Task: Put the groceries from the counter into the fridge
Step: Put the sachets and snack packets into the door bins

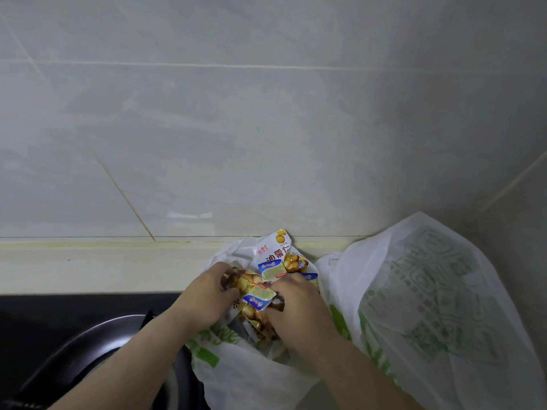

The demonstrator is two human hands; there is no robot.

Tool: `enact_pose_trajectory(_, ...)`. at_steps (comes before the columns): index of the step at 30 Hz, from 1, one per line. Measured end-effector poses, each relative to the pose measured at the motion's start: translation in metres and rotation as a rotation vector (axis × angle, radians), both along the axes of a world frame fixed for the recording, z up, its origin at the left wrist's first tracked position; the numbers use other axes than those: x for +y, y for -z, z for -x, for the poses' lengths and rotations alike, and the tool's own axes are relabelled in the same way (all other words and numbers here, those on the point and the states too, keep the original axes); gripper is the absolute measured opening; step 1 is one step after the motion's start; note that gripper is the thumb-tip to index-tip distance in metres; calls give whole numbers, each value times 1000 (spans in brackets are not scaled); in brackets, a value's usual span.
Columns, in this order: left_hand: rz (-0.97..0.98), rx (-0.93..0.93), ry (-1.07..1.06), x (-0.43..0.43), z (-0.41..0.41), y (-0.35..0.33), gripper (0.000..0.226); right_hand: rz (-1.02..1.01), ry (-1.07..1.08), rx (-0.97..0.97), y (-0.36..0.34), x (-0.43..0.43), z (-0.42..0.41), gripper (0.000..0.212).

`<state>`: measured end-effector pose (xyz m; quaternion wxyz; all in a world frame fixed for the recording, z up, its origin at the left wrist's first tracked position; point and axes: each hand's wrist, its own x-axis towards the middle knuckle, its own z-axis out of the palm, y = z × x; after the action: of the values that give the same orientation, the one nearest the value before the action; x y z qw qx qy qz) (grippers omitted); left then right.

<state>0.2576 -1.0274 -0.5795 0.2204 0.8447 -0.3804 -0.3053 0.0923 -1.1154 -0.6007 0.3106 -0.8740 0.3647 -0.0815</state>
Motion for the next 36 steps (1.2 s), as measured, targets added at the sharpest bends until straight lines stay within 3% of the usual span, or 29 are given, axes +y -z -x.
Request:
enact_pose_trajectory(8, 18, 205, -94, -10, -4, -3, 27, -9, -28, 36, 1, -5, 7, 27)
enact_pose_trajectory(12, -11, 235, -149, -12, -3, -3, 19, -7, -52, 123, -4, -7, 12, 48)
enact_pose_trajectory(16, -19, 212, -141, -10, -7, -8, 30, 92, -90, 195, -9, -7, 16, 48)
enact_pose_trajectory(28, 131, 344, -313, 4, -8, -21, 25, -355, 206, -116, -15, -1, 29, 72)
enact_pose_trajectory(33, 218, 384, -333, 6, 3, -30, 18, -394, 324, -129, -21, -9, 34, 32)
enact_pose_trajectory(36, 232, 435, -336, 9, 5, -33, 15, -459, 372, -129, -29, -15, 40, 22)
